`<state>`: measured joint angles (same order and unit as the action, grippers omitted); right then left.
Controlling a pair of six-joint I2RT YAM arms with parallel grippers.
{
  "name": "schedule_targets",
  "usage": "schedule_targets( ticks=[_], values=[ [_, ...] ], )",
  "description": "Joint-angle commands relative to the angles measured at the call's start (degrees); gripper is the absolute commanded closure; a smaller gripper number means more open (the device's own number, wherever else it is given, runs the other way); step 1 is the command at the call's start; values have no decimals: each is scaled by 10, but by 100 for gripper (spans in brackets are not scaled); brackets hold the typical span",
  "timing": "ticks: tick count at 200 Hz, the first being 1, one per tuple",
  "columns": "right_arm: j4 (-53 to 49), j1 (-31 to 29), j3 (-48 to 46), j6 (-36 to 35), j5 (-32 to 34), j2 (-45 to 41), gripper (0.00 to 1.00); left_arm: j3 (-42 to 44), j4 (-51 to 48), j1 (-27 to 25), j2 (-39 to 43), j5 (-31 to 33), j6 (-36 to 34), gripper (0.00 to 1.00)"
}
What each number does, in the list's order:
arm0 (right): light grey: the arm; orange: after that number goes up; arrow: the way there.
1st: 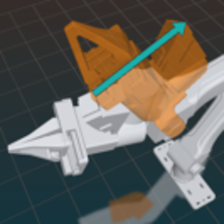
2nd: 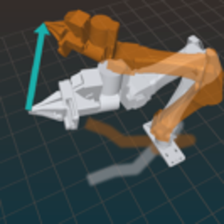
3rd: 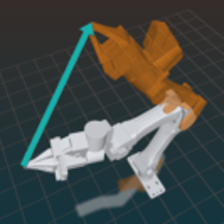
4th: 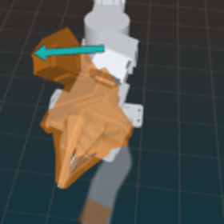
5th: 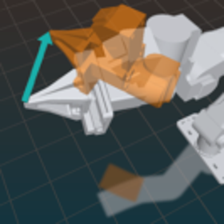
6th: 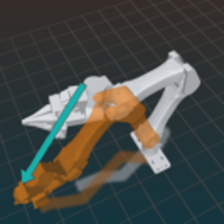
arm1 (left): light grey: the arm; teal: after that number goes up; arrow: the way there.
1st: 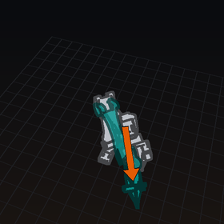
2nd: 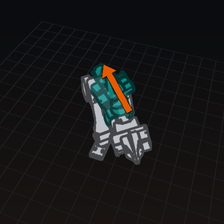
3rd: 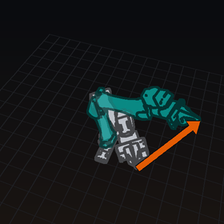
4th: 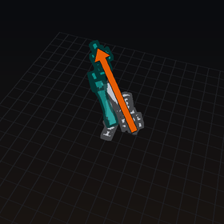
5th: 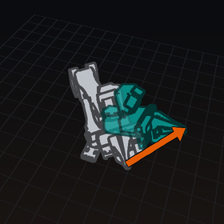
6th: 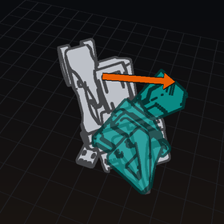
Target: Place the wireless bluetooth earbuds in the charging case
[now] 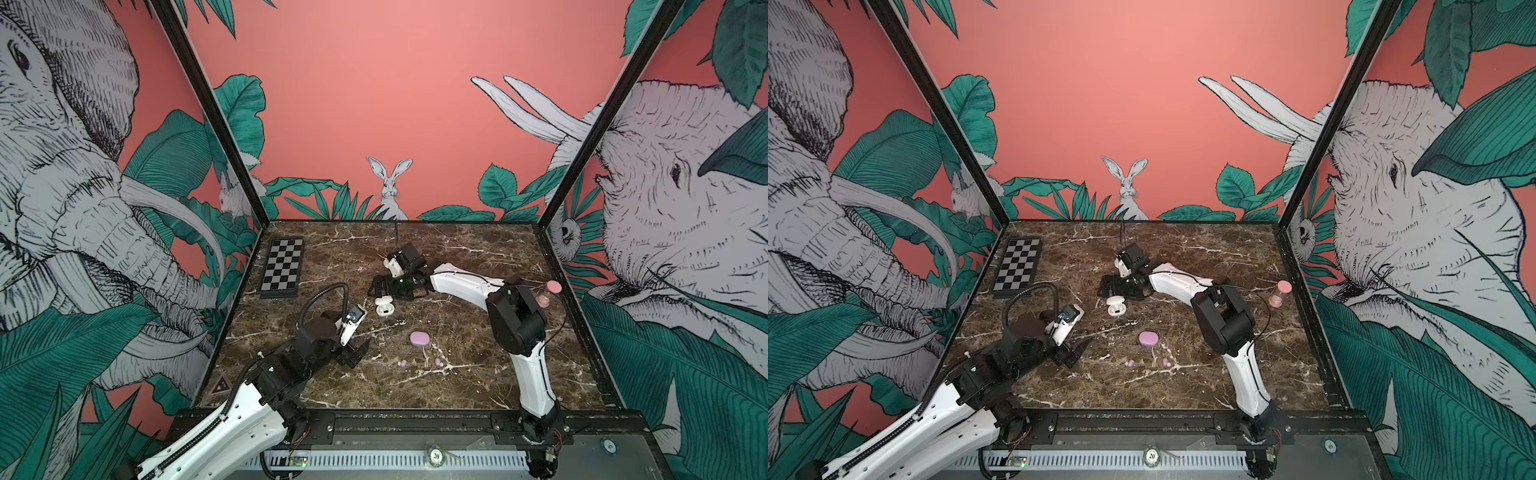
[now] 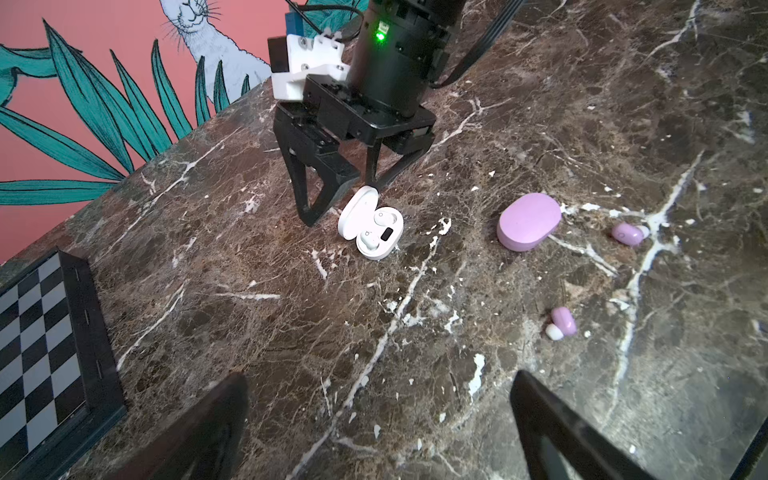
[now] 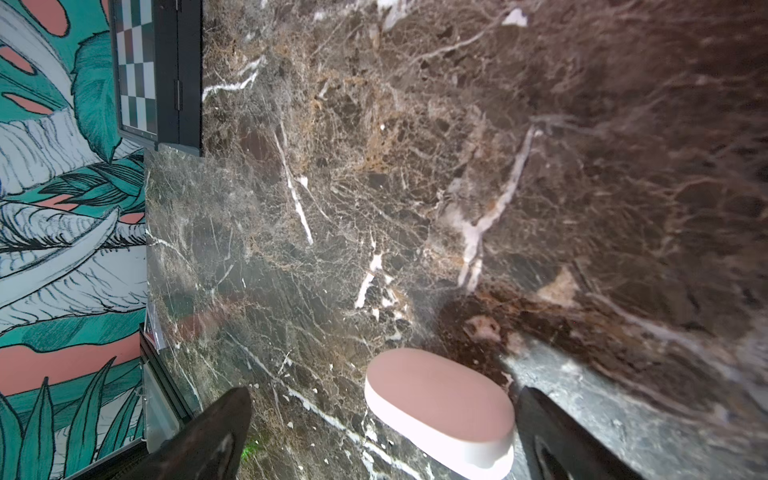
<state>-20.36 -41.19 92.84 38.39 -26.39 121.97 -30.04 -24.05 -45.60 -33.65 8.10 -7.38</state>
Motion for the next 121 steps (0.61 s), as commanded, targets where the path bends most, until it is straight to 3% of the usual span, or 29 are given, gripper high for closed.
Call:
schedule_targets(
  ticks=[1, 121],
  values=[
    [11, 1, -4, 0, 5, -27, 2, 4, 7, -2, 3, -1, -5, 1],
    [16, 1, 23, -13, 9, -9, 2, 4, 7, -2, 2, 0, -5, 1]
  ],
)
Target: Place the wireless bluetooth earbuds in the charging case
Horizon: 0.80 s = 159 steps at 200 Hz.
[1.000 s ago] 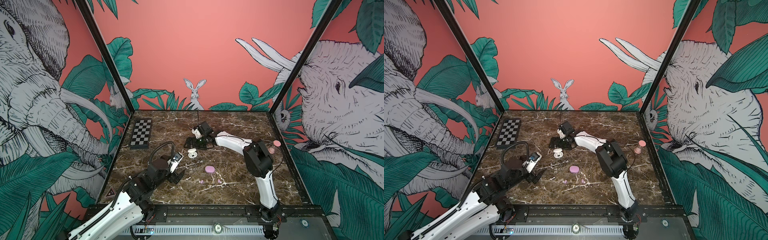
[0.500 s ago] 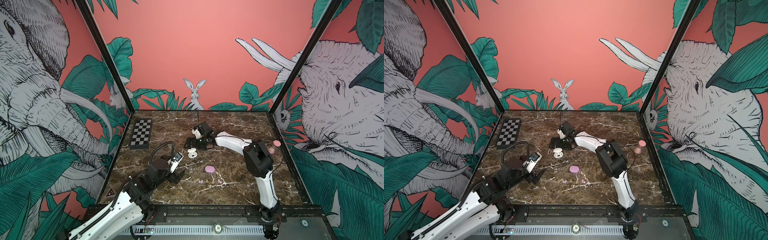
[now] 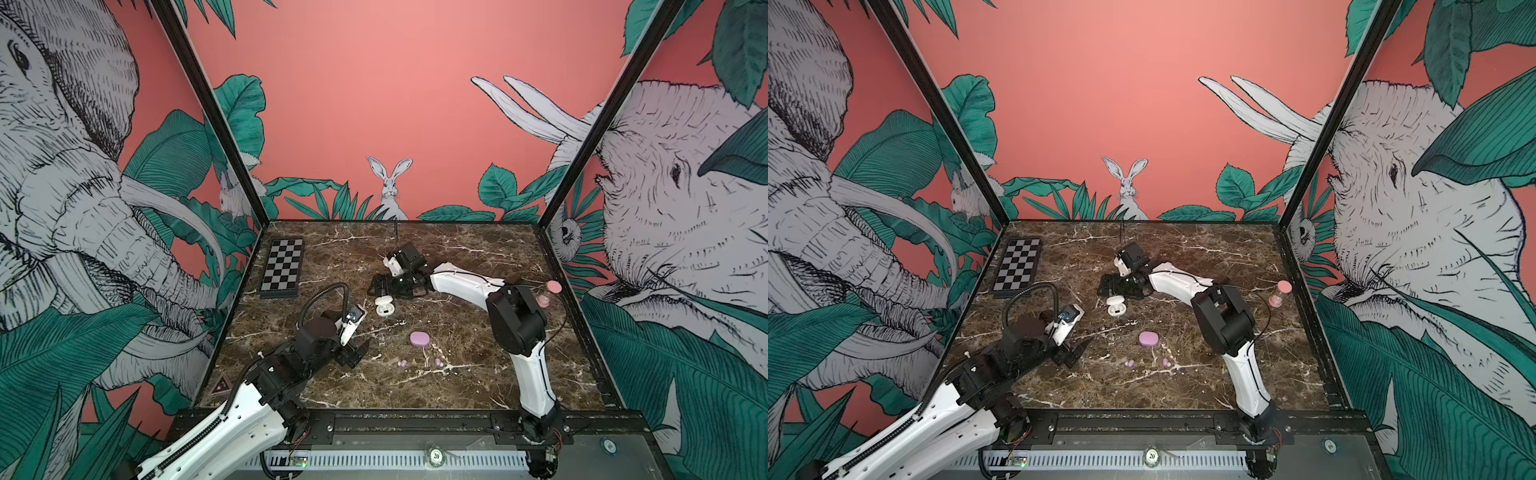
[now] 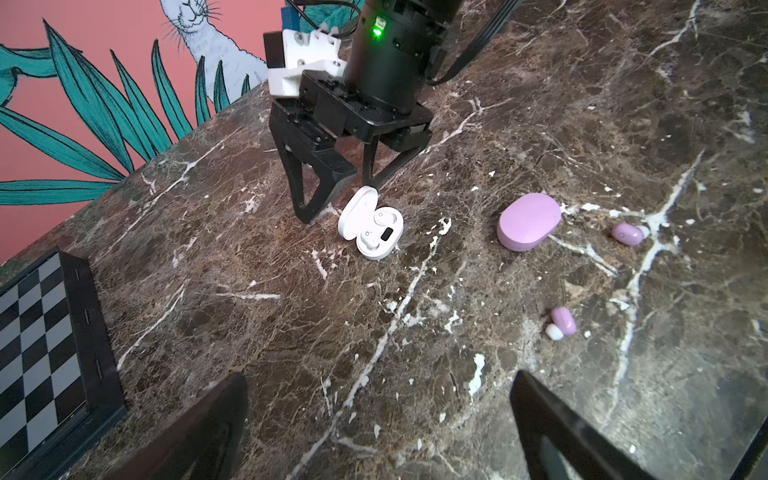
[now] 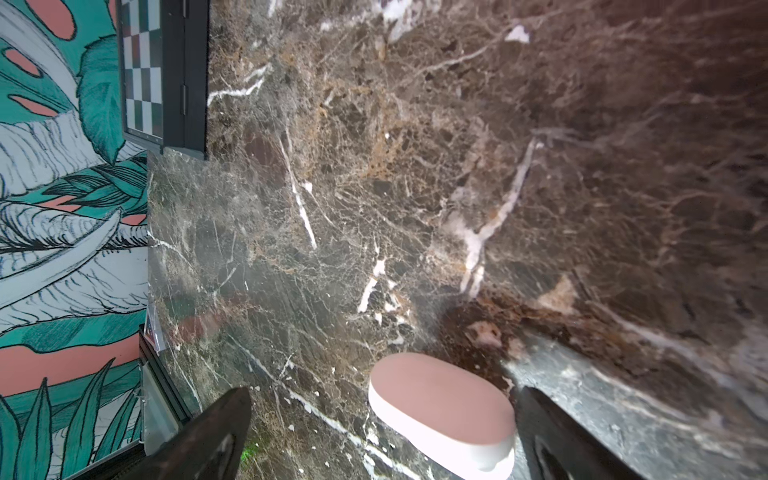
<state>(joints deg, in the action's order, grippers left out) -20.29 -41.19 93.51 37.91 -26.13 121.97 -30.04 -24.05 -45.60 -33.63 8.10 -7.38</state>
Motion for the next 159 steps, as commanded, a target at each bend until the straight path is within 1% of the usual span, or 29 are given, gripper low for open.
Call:
schedule_targets(
  ticks=[1, 64, 159],
  values=[
    [16, 1, 16, -9, 6, -9, 2, 4, 7, -2, 1, 0, -5, 1],
    [30, 1, 12, -5, -7, -11, 2, 2, 8, -2, -4, 1, -5, 1],
    [54, 0, -23, 2, -11, -34, 2, 2, 8, -2, -4, 2, -5, 1]
  ],
)
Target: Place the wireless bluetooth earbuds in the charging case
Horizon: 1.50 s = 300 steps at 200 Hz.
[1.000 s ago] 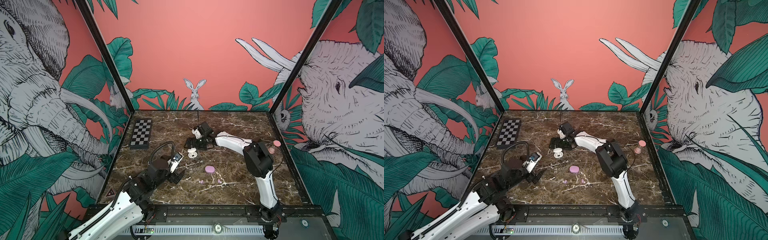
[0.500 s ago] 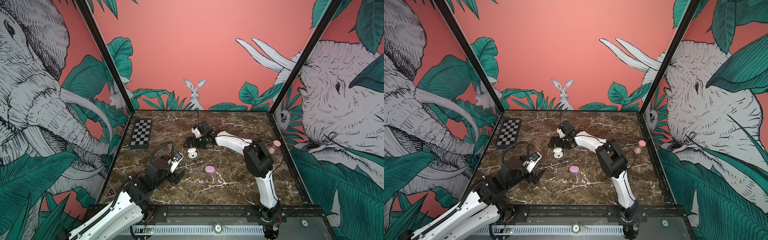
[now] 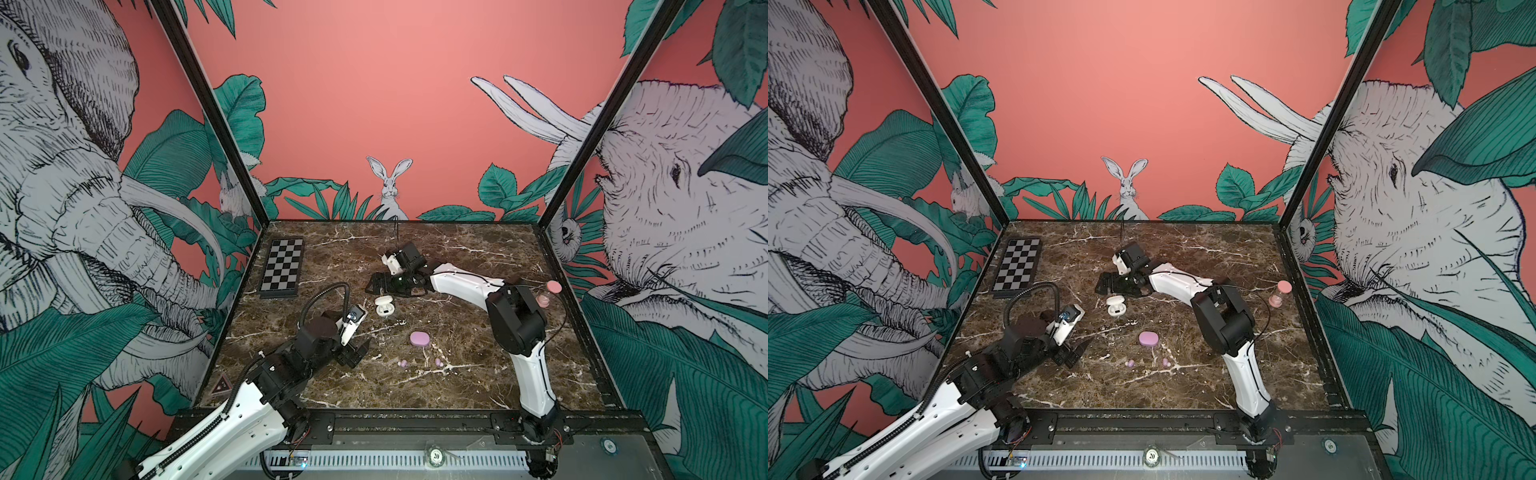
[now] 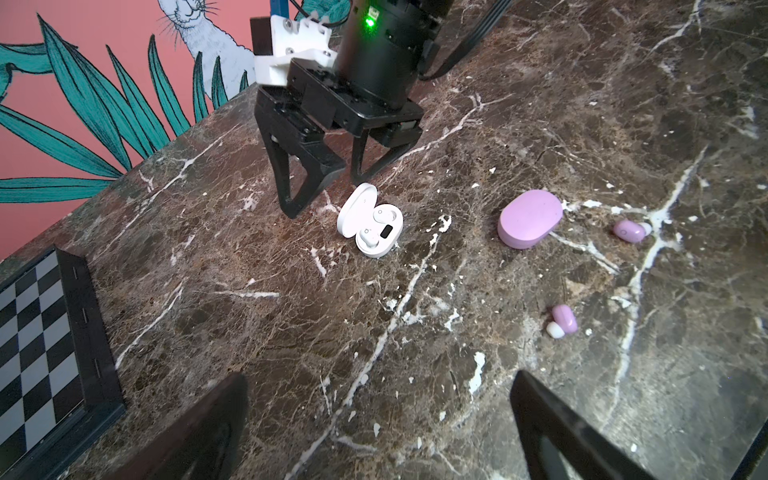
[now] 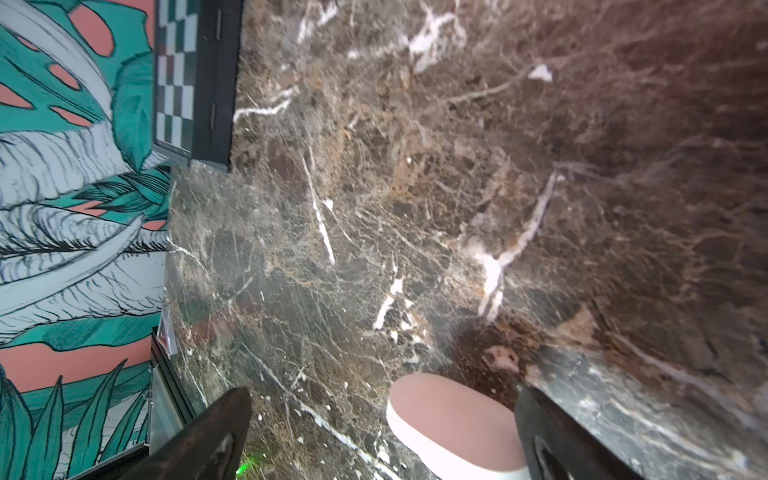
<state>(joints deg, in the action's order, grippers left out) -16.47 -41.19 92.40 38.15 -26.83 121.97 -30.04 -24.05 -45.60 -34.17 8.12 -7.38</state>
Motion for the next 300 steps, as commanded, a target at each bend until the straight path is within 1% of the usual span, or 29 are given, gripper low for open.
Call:
schedule_targets(
  ticks=[1, 300],
  values=[
    [16, 0, -12, 0, -5, -34, 2, 2, 8, -2, 1, 2, -5, 1],
    [32, -12, -63, 5, 4, -80, 2, 3, 8, -2, 4, 2, -4, 1]
  ],
)
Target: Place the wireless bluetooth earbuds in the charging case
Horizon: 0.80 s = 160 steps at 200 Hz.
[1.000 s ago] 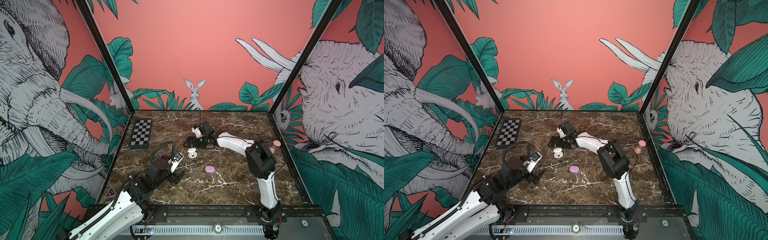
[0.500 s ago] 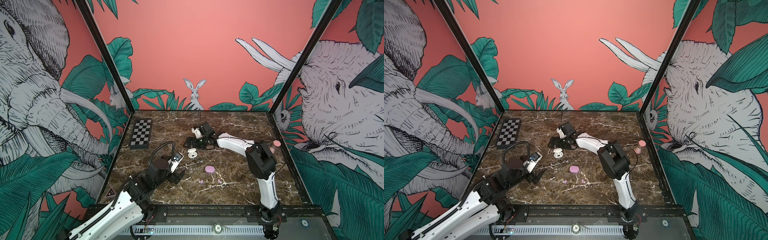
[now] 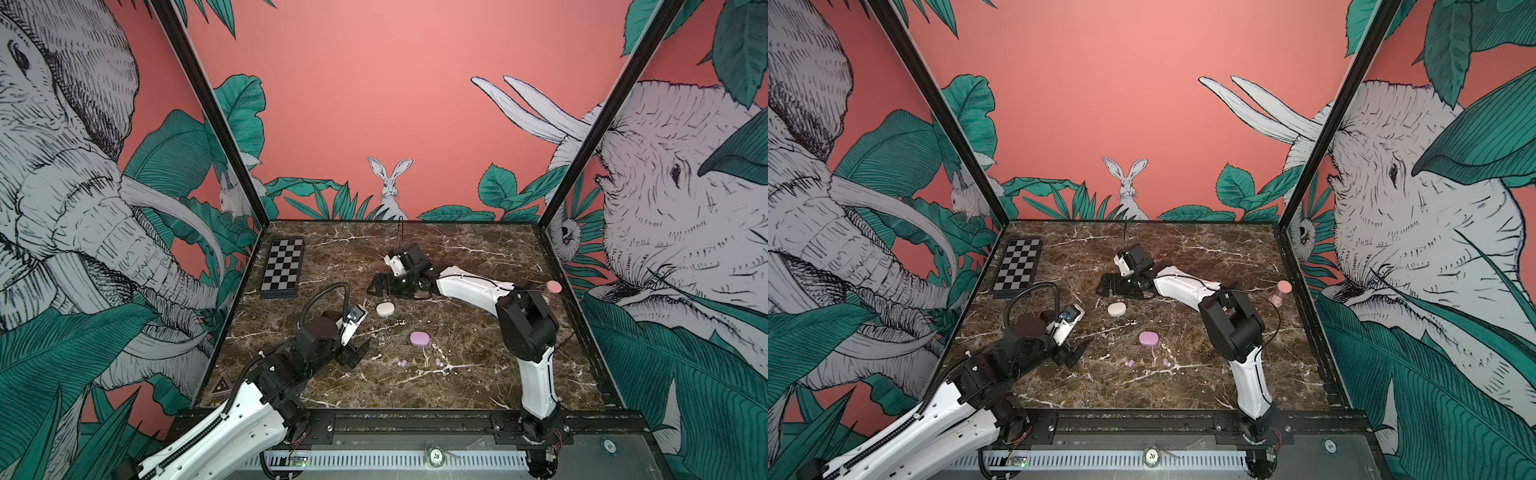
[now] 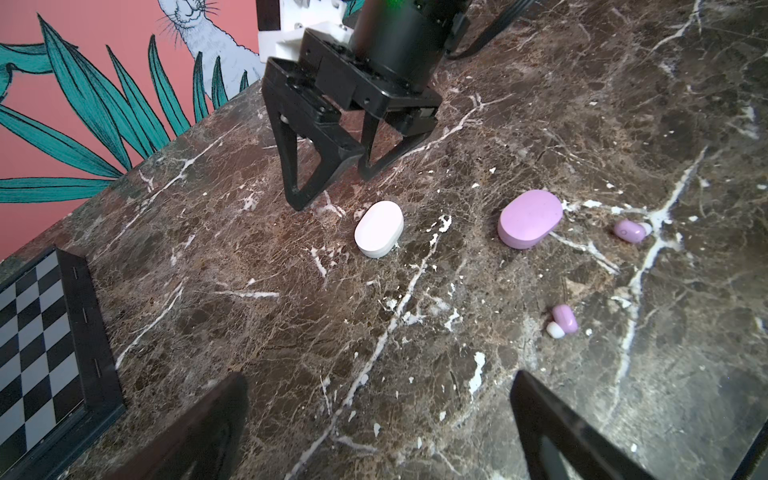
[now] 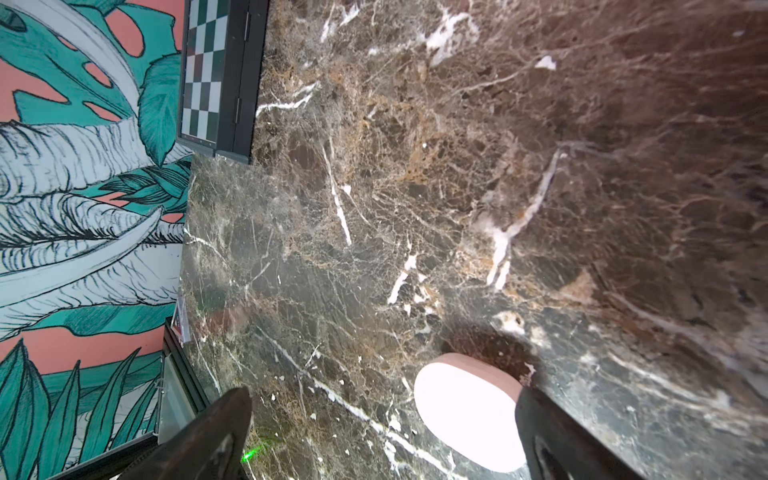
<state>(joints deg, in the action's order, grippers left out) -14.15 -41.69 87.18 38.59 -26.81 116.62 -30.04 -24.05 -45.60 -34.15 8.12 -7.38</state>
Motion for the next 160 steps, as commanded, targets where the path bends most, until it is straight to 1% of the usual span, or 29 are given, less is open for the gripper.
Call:
schedule_targets(
  ticks=[1, 33, 73, 92, 99, 126, 135, 157, 160],
  values=[
    [9, -7, -11, 0, 4, -27, 2, 3, 7, -2, 4, 2, -4, 1],
    [-13, -6, -13, -16, 38, -34, 2, 4, 7, -2, 6, 2, -4, 1],
    [-27, -6, -6, -24, 39, -13, 2, 4, 7, -2, 8, 2, -4, 1],
    [-18, -6, -25, -21, 58, -28, 2, 4, 4, -2, 8, 2, -4, 1],
    [-15, -7, -36, -21, 77, -39, 2, 4, 4, -2, 9, 4, -3, 1],
    [-68, -10, -57, -36, 166, -84, 2, 6, 7, -2, 14, 27, 12, 1],
    [-72, -8, -74, -32, 186, -104, 2, 6, 12, -2, 15, 28, 31, 1],
    [-90, -7, -116, -14, 265, -166, 2, -1, 19, -2, 7, 20, 73, 1],
    [-93, -7, -133, -14, 275, -174, 2, -5, 17, -2, 4, 18, 78, 1]
  ],
)
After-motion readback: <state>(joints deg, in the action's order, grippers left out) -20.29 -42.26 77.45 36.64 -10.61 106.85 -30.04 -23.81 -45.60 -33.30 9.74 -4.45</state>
